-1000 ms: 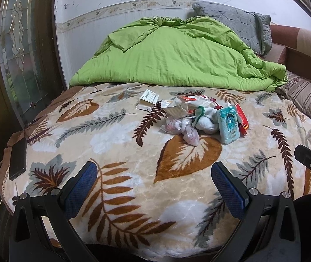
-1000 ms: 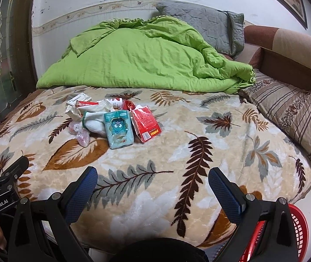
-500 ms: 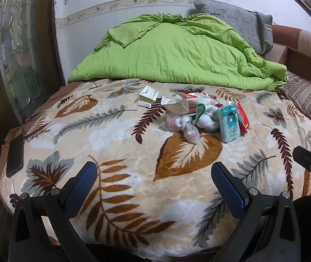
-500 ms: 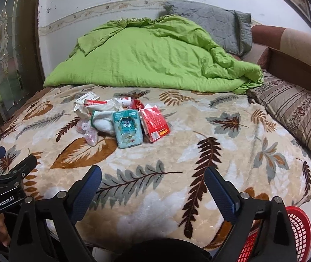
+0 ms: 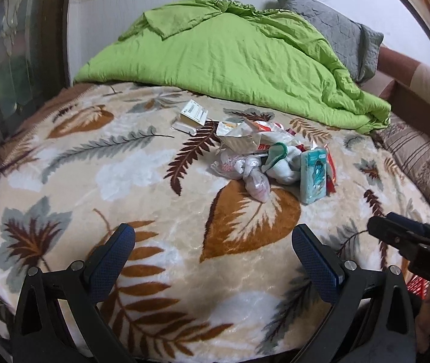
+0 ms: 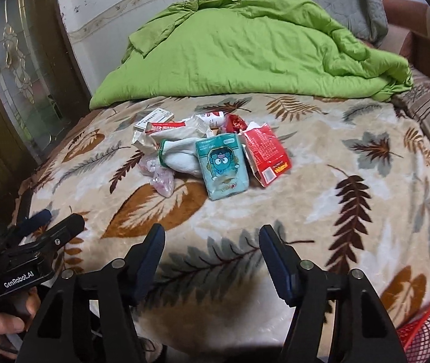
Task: Collect trash
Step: 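Grasp the teal tissue pack with the right tool while the left tool grasps the clear plastic bag, then carry both items over the red basket and open both tools to drop them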
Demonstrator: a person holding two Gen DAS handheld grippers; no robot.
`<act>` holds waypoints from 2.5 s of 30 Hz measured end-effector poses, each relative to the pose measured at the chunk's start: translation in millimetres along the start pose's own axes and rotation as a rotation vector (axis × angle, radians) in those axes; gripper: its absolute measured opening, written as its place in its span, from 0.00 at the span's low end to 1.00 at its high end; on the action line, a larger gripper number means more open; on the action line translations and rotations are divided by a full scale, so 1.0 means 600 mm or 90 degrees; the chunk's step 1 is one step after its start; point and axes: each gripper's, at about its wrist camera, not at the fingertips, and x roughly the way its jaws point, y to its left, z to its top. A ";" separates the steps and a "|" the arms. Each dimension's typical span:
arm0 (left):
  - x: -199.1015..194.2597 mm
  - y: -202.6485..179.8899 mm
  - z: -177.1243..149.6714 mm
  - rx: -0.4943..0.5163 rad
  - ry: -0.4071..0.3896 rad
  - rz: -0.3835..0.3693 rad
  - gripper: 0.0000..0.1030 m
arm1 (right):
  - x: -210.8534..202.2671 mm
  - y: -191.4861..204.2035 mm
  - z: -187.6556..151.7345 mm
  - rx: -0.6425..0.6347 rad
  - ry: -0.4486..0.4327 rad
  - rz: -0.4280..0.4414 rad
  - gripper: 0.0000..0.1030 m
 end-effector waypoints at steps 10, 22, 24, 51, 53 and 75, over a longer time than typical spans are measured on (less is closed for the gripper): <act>0.050 0.011 0.024 -0.024 0.033 -0.064 0.76 | 0.106 -0.006 0.067 0.006 0.053 0.053 0.67; 0.102 0.022 0.047 -0.079 0.074 -0.121 0.76 | 0.219 -0.041 0.108 0.019 0.096 0.029 0.52; 0.113 0.012 0.056 -0.080 0.078 -0.129 0.76 | 0.210 -0.039 0.106 0.014 0.079 0.028 0.44; 0.134 -0.017 0.045 -0.035 0.093 -0.107 0.25 | 0.071 -0.038 0.066 0.083 -0.046 0.098 0.38; 0.111 -0.022 0.040 -0.018 0.067 -0.106 0.25 | 0.059 -0.036 0.059 0.085 -0.058 0.102 0.38; -0.060 -0.339 -0.033 0.281 0.071 -0.451 0.25 | -0.239 -0.263 -0.110 0.267 -0.081 0.023 0.38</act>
